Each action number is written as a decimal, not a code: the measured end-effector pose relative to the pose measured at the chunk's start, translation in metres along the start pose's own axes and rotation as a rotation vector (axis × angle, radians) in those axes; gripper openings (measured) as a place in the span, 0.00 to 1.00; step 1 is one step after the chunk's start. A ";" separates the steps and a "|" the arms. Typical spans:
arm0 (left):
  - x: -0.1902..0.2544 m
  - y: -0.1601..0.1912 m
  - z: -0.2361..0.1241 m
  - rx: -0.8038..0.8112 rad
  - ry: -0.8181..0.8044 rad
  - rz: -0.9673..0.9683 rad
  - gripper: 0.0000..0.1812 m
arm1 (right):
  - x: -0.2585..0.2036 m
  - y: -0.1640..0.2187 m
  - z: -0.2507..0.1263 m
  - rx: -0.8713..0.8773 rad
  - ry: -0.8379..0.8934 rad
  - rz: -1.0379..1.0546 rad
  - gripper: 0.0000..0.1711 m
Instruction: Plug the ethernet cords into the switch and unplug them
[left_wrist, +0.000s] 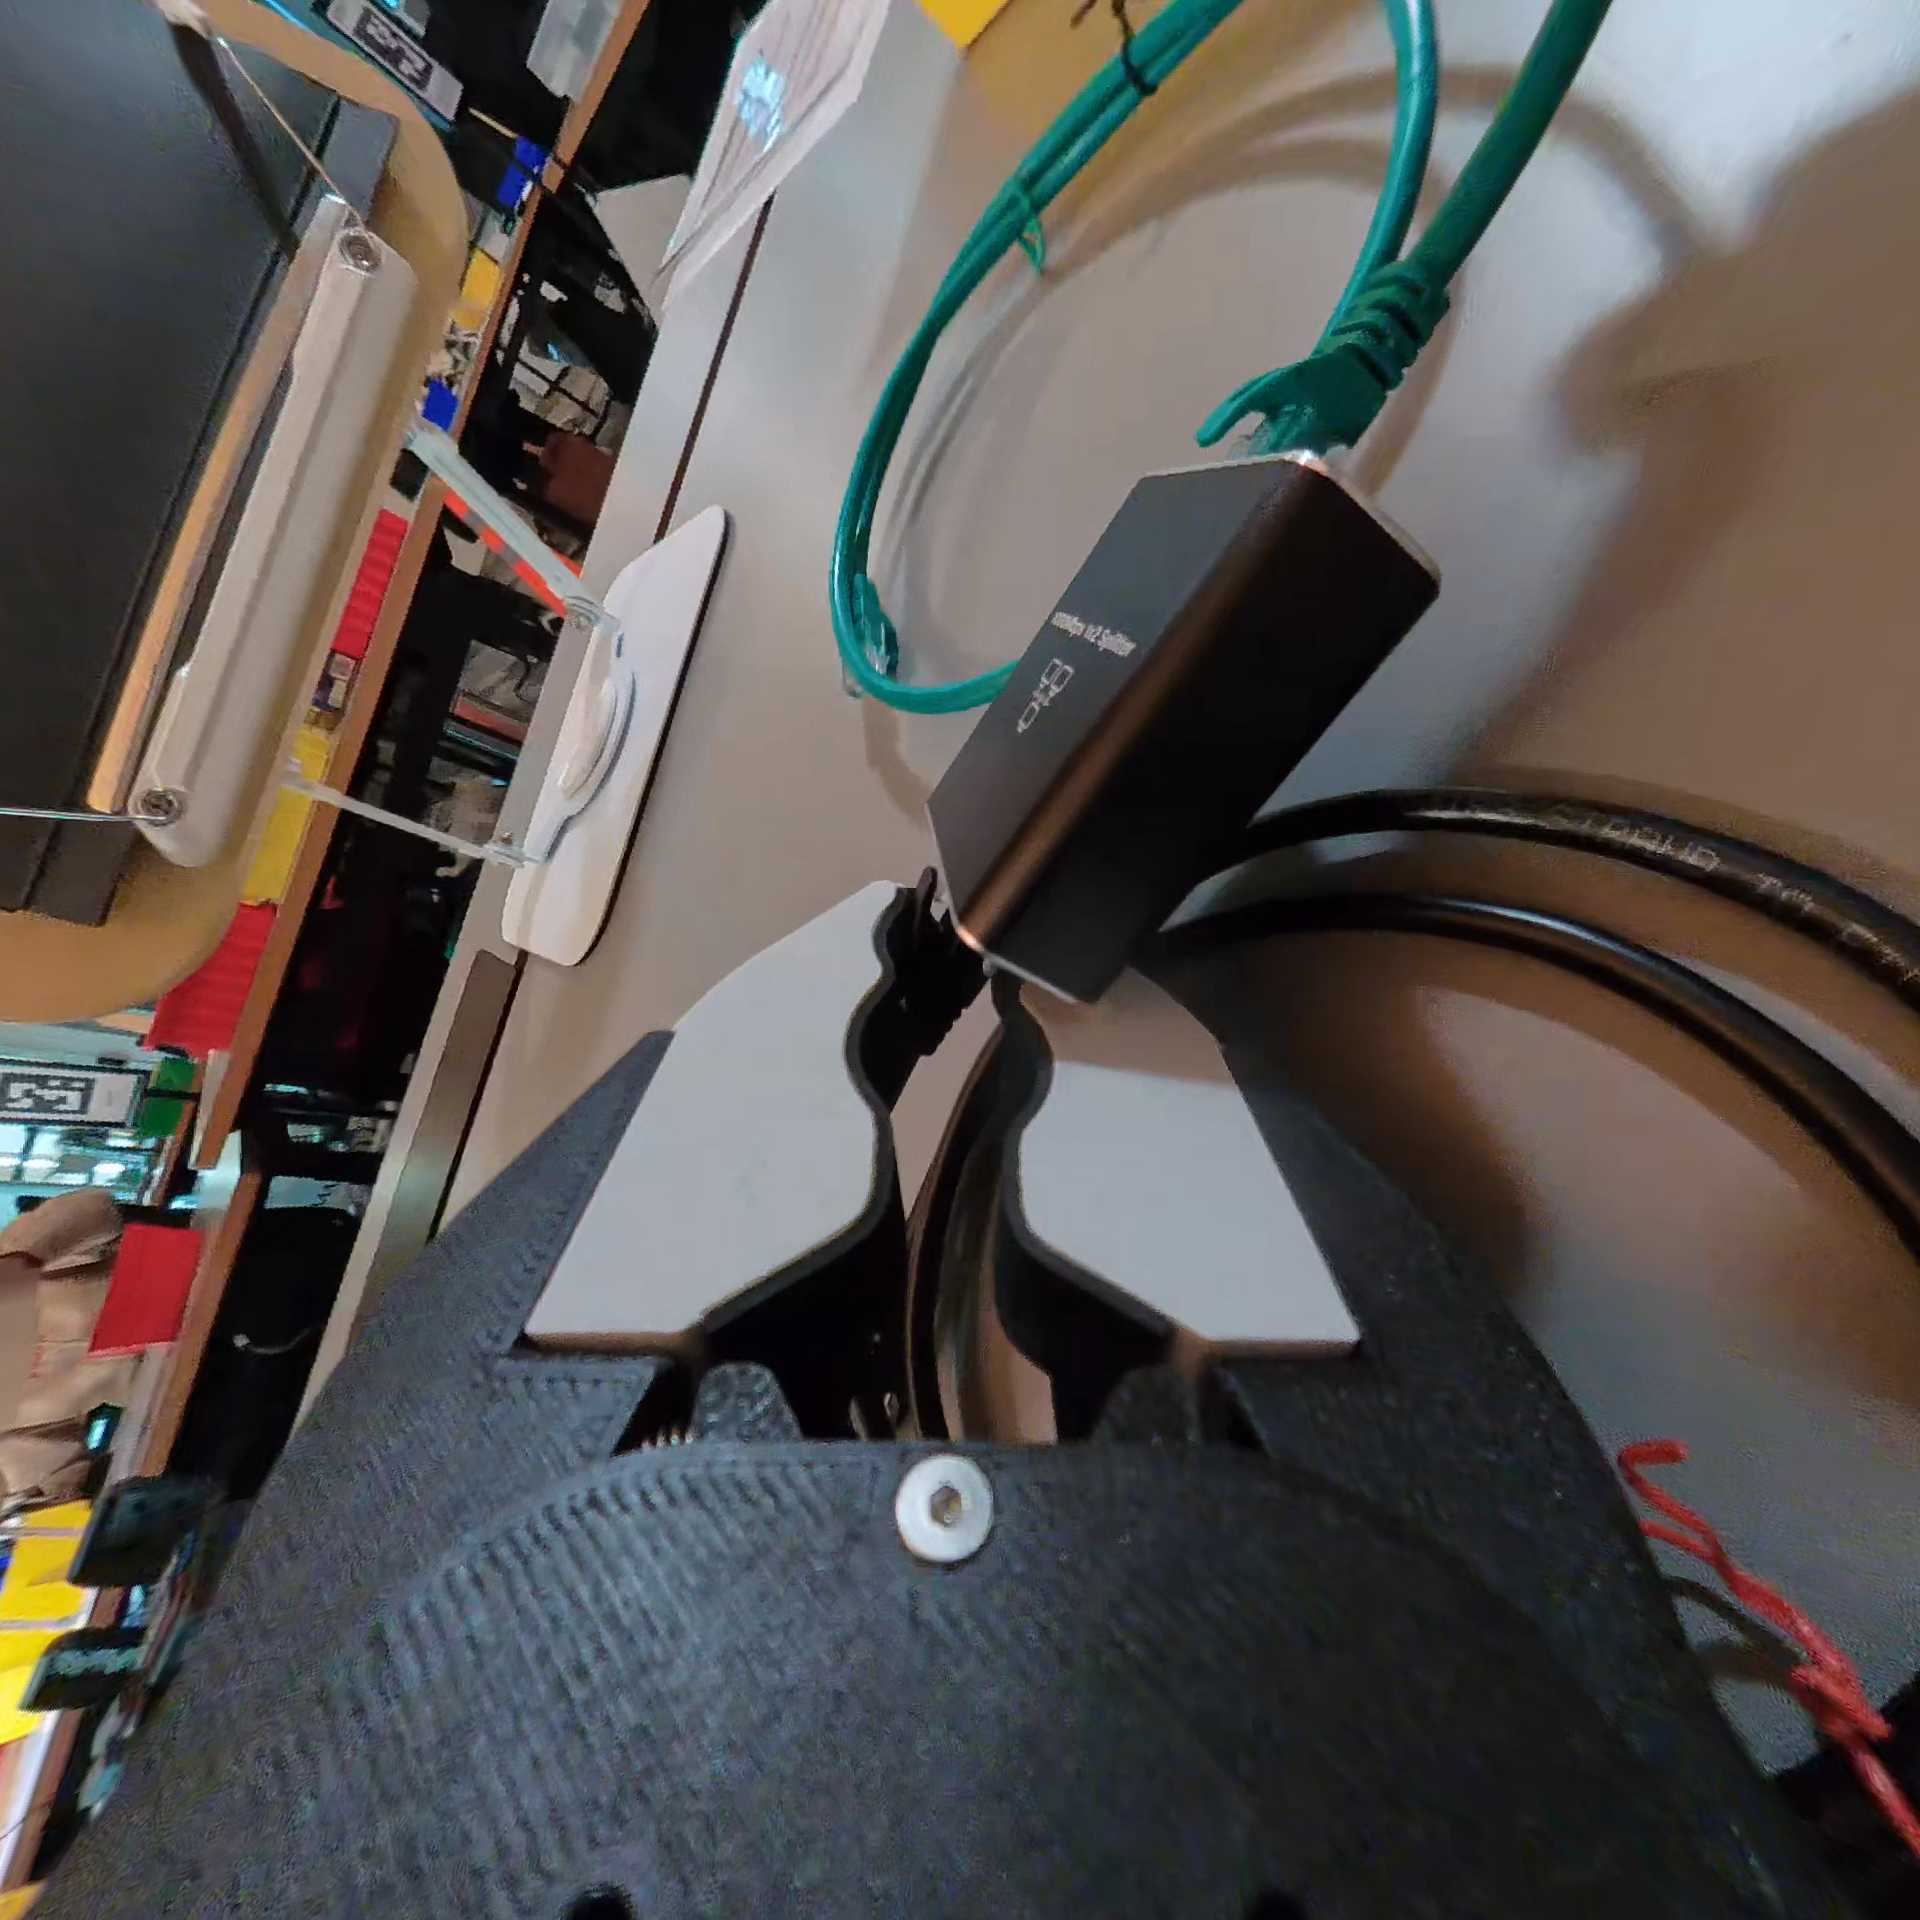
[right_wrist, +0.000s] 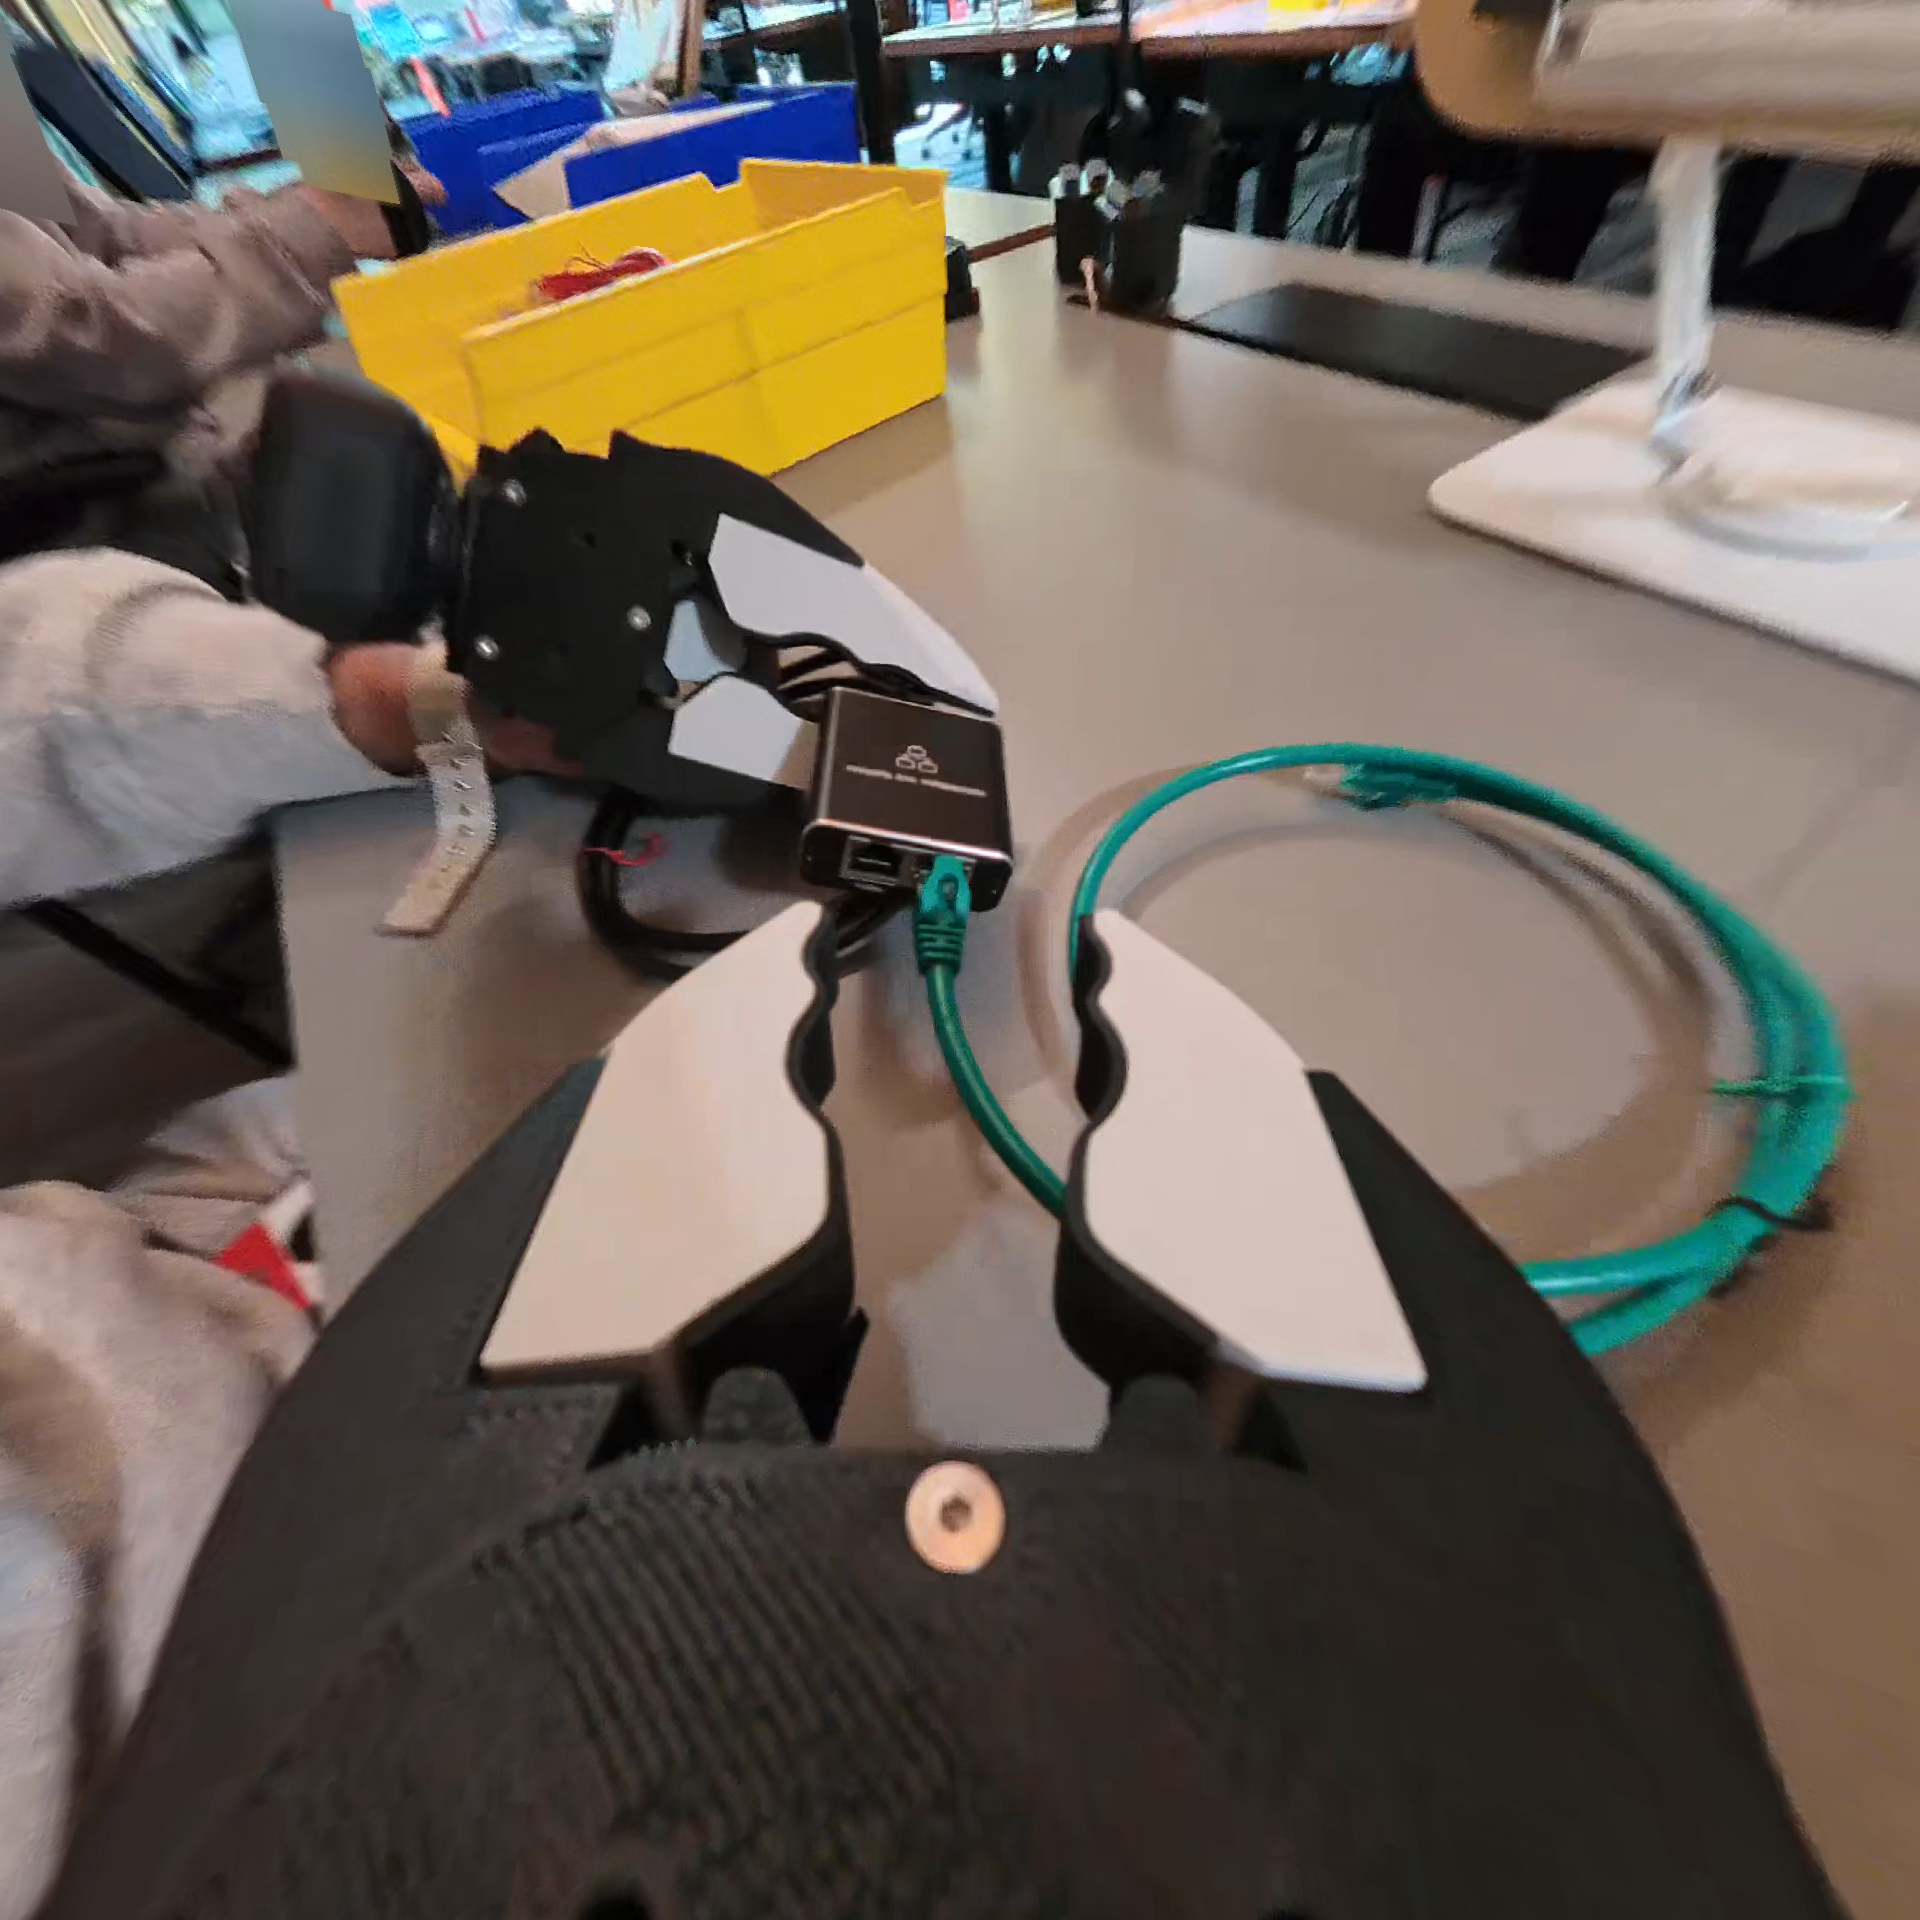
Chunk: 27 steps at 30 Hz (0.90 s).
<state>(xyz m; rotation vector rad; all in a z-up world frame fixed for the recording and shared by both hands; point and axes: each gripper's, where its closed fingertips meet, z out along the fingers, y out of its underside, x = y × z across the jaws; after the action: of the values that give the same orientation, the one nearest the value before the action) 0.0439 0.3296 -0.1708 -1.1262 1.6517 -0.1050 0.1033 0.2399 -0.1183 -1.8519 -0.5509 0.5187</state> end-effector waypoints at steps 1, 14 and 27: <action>0.000 -0.001 -0.001 0.012 0.003 -0.009 0.07 | -0.001 0.000 0.001 -0.007 0.028 -0.069 0.26; 0.007 -0.022 -0.005 0.078 0.030 -0.053 0.07 | 0.004 0.030 0.013 -0.326 0.353 -0.751 0.05; 0.023 -0.028 -0.001 0.023 0.034 0.026 0.06 | 0.026 0.043 0.003 -0.541 0.545 -0.972 0.03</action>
<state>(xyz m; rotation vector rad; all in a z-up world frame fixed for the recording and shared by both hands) 0.0609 0.2973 -0.1702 -1.0903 1.6910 -0.1263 0.1278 0.2444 -0.1618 -1.8250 -1.1658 -0.8242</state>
